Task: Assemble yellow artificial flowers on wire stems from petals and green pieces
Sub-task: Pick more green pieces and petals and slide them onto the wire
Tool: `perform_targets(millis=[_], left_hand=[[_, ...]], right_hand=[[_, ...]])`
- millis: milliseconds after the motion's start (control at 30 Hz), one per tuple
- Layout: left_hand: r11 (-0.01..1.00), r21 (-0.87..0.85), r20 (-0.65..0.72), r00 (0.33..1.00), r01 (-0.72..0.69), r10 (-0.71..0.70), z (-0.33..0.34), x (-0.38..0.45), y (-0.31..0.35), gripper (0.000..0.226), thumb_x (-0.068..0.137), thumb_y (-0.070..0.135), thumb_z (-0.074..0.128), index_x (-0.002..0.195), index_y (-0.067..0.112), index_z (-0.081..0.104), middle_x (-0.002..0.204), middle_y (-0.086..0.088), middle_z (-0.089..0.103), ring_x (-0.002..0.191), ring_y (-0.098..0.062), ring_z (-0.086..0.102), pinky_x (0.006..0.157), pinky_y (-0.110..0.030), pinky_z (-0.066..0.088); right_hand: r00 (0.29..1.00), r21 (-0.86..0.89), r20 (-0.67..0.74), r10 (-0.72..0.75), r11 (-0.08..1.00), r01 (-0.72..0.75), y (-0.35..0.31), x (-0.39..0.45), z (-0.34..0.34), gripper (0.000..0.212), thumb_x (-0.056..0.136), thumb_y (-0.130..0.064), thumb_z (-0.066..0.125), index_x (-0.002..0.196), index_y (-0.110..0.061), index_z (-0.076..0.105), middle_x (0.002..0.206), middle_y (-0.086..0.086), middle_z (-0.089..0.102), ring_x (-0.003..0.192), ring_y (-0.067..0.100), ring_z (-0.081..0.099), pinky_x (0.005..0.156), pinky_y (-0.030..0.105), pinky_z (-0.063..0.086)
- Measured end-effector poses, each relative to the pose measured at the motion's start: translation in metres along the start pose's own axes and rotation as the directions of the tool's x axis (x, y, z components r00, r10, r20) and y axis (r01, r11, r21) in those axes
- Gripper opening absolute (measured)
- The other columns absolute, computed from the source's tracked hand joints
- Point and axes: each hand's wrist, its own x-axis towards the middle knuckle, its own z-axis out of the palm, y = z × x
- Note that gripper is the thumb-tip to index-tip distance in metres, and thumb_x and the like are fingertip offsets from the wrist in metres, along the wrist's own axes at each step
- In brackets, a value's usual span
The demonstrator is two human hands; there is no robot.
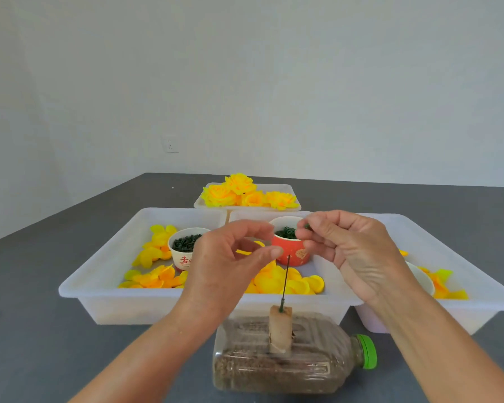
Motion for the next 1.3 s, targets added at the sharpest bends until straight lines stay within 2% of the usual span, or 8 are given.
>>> perform_targets(millis=[67,167,367,533,733,967,1300], left_hand=[[0.999,0.023,0.006,0.999,0.037,-0.037,0.004,-0.004,-0.006,0.020,0.067,0.019,0.079,0.076,0.035,0.070,0.077,0.008,0.071,0.071,-0.020,0.064,0.067,-0.037,0.056],[0.996,0.027,0.018,0.997,0.081,-0.081,0.010,-0.009,-0.012,0.016,0.068,0.019,0.080,0.076,0.030,0.072,0.078,0.010,0.071,0.067,-0.012,0.061,0.067,-0.035,0.057],[0.991,-0.026,0.027,0.992,0.128,-0.127,0.018,-0.011,-0.020,0.019,0.069,0.012,0.080,0.068,0.029,0.070,0.059,0.008,0.066,0.057,-0.010,0.055,0.055,-0.018,0.049],[0.990,-0.064,0.055,0.991,0.127,-0.123,0.021,-0.012,-0.021,0.014,0.072,0.010,0.077,0.071,0.023,0.071,0.057,0.007,0.065,0.056,-0.010,0.055,0.053,-0.018,0.047],[0.989,-0.083,0.066,0.990,0.126,-0.121,0.024,-0.011,-0.018,0.019,0.075,0.008,0.074,0.068,0.025,0.069,0.053,0.011,0.063,0.051,-0.005,0.053,0.050,-0.014,0.044],[0.989,-0.077,0.064,0.990,0.127,-0.122,0.025,-0.011,-0.018,0.022,0.077,0.008,0.073,0.065,0.026,0.069,0.053,0.011,0.062,0.050,-0.005,0.053,0.051,-0.017,0.045],[0.990,-0.066,0.050,0.991,0.127,-0.124,0.026,-0.012,-0.020,0.021,0.077,0.009,0.073,0.064,0.025,0.069,0.052,0.012,0.062,0.048,-0.002,0.053,0.050,-0.015,0.044]], right_hand=[[1.000,0.034,0.020,0.022,0.999,-0.022,0.003,-0.002,-0.003,0.009,0.062,-0.010,0.067,0.063,-0.009,0.075,0.073,0.009,0.072,0.067,0.015,0.070,0.058,0.018,0.054],[0.997,0.059,0.043,0.070,0.996,-0.073,0.008,-0.006,-0.006,0.013,0.061,-0.005,0.065,0.066,-0.007,0.076,0.071,0.010,0.072,0.064,0.014,0.070,0.057,0.017,0.054],[0.987,0.000,0.017,0.159,0.987,-0.159,0.015,-0.011,-0.006,0.017,0.058,-0.015,0.069,0.073,-0.014,0.077,0.075,0.006,0.073,0.058,0.008,0.065,0.048,0.017,0.051],[0.981,0.044,0.006,0.195,0.980,-0.195,0.021,-0.011,-0.001,0.015,0.056,-0.014,0.071,0.070,-0.013,0.077,0.076,0.008,0.073,0.051,0.006,0.061,0.043,0.016,0.047],[0.969,0.095,0.007,0.249,0.964,-0.248,0.027,-0.011,0.004,0.009,0.060,-0.013,0.070,0.066,-0.015,0.076,0.074,0.007,0.072,0.047,0.005,0.058,0.041,0.015,0.043],[0.959,0.152,0.037,0.281,0.947,-0.284,0.027,-0.010,0.007,0.018,0.050,-0.017,0.074,0.067,-0.013,0.076,0.073,0.008,0.070,0.044,0.005,0.053,0.038,0.015,0.040],[0.949,0.154,0.041,0.311,0.937,-0.314,0.030,-0.010,0.008,0.020,0.046,-0.019,0.076,0.065,-0.014,0.076,0.069,0.006,0.070,0.040,0.003,0.048,0.036,0.015,0.037]])
